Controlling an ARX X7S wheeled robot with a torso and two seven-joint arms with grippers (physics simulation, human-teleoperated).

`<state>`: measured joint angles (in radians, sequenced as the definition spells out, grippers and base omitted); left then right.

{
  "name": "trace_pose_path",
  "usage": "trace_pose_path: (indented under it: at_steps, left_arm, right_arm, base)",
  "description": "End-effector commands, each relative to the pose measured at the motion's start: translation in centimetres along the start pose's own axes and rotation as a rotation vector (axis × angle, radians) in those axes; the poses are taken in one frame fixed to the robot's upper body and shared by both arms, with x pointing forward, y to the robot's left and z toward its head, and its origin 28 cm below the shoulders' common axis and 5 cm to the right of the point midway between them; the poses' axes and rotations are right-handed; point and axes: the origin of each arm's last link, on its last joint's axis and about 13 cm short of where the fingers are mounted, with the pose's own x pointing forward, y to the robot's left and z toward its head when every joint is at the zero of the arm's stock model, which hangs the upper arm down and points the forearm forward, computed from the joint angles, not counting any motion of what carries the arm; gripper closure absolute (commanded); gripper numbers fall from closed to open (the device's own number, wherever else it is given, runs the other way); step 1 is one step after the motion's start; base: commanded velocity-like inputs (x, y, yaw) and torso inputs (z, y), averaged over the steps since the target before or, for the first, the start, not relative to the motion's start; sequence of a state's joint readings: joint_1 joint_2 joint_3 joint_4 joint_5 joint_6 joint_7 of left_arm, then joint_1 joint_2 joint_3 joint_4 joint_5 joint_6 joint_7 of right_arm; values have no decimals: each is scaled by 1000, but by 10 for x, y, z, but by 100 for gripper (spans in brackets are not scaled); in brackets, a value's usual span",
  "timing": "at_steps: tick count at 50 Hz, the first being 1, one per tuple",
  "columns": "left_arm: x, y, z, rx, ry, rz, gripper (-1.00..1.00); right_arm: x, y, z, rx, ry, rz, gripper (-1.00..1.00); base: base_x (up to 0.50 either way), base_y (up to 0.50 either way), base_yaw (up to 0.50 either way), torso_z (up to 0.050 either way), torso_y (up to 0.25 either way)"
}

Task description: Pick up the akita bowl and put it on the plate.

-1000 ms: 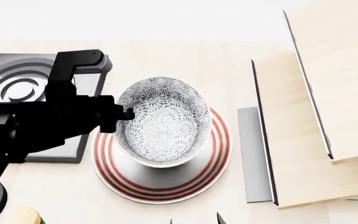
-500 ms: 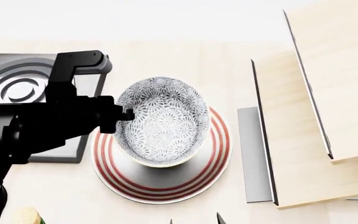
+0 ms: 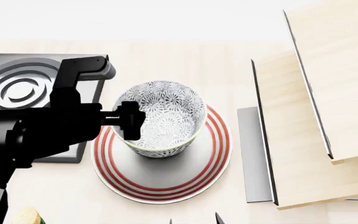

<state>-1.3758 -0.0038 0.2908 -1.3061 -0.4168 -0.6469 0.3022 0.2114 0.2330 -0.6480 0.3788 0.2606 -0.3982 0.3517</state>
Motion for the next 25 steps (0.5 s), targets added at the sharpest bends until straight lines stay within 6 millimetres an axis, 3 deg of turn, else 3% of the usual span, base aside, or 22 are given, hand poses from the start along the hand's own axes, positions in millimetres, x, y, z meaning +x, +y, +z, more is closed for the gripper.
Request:
trace_pose_path:
  at_steps: [1, 25]
  left_arm:
    - [0, 1, -2, -11, 1, -5, -100]
    - [0, 1, 0, 8, -6, -16, -100]
  right_arm:
    - [-14, 4, -26, -66, 151, 20, -100]
    - [-14, 4, -23, -66, 146, 21, -100]
  base:
    - [0, 5, 5, 0, 0]
    - [3, 2, 4, -2, -3]
